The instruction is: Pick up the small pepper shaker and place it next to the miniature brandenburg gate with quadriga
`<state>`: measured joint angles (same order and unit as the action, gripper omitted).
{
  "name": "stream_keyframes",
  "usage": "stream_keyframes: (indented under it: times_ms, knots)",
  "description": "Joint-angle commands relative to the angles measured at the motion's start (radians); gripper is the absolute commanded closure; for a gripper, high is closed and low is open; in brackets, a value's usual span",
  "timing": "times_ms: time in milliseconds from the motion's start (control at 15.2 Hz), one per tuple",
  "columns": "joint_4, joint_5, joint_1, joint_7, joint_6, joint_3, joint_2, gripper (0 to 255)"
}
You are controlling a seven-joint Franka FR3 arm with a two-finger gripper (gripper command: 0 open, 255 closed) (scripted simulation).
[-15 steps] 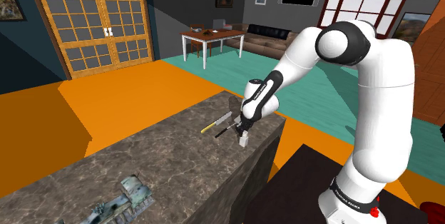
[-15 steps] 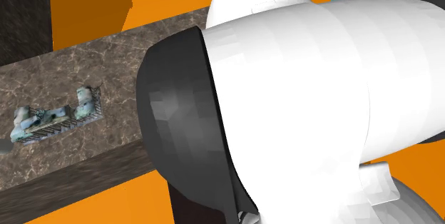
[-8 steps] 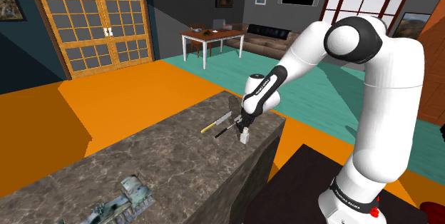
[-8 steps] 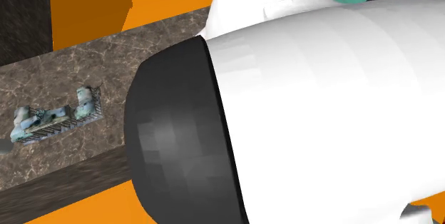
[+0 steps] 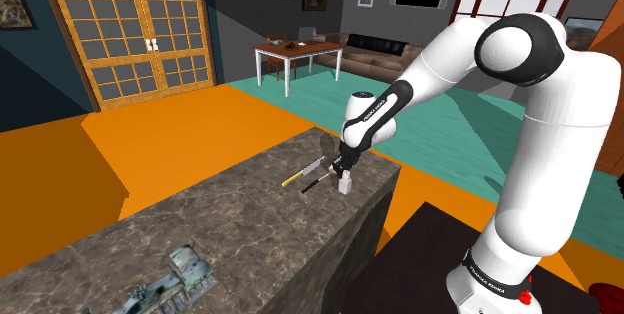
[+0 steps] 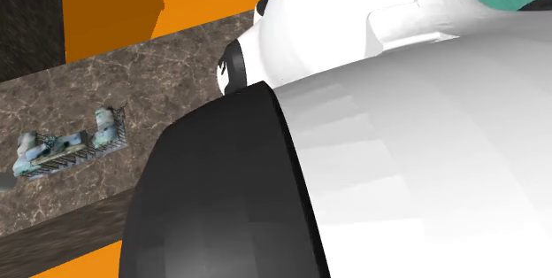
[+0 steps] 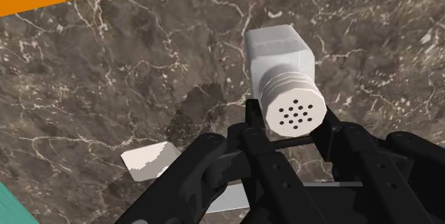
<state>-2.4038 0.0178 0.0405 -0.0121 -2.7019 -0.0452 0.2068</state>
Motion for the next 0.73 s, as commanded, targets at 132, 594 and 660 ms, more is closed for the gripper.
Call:
stream_keyframes:
  times_ms: [132,594,660]
  knots:
    - [0.004,-0.006,-0.002,0.005,0.052,-0.002,-0.049,255]
    - [0.017,-0.014,-0.003,0.011,0.146,-0.004,-0.129,255]
    - [0.019,-0.015,-0.003,0.011,0.159,-0.004,-0.140,255]
